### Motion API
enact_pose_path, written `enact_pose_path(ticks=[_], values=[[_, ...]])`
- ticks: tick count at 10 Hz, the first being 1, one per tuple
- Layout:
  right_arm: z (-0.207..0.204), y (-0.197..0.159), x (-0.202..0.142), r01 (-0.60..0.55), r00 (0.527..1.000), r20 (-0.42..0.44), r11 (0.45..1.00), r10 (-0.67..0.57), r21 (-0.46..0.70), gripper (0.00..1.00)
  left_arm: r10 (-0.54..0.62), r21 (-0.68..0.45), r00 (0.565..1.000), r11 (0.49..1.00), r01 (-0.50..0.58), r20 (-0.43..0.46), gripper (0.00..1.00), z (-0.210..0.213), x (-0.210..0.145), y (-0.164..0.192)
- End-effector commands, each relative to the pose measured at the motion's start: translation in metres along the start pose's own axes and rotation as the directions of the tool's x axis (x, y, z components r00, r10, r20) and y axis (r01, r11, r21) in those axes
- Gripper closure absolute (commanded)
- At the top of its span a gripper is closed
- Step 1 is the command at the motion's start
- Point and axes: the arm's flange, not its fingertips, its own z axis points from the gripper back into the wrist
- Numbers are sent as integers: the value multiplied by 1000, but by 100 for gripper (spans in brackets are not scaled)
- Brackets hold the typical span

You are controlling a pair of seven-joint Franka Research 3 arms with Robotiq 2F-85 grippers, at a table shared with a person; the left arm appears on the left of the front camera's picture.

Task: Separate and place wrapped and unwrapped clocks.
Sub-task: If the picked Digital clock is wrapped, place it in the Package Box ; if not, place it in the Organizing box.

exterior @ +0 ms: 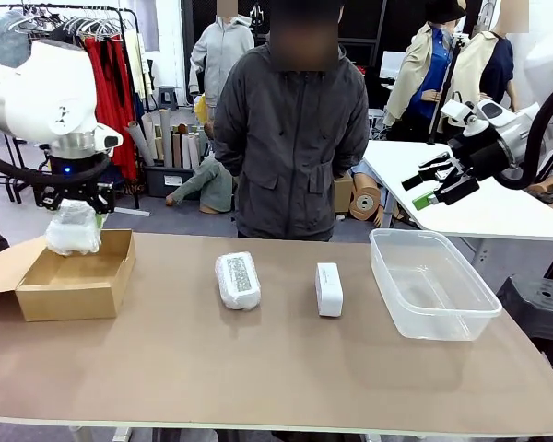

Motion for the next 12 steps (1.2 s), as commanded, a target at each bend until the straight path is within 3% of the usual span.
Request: enact_pose_path(ticks=[1,3,4,8,10,12], values=[[0,0,2,-4,1000,1,1000,4,0,0,-29,-41,998,999,31,54,100,-8,-3,8],[0,0,2,-4,1000,1,1000,4,0,0,-27,-78,999,996,30,40,100,-1,5,7],[0,0,2,-4,1000,1,1000,4,0,0,-11,-21,999,1000,11,30,100,-10,2,4],[0,0,2,-4,1000,1,1000,4,0,0,-11,-21,999,1000,11,30,100,-10,2,4],[0,0,2,-4,1000,1,1000,4,0,0,-50,-40,999,998,51,10,100,-18,13,2],[0,0,2,-4,1000,1,1000,4,0,0,-41,-90,998,995,45,43,100,-31,25,8]])
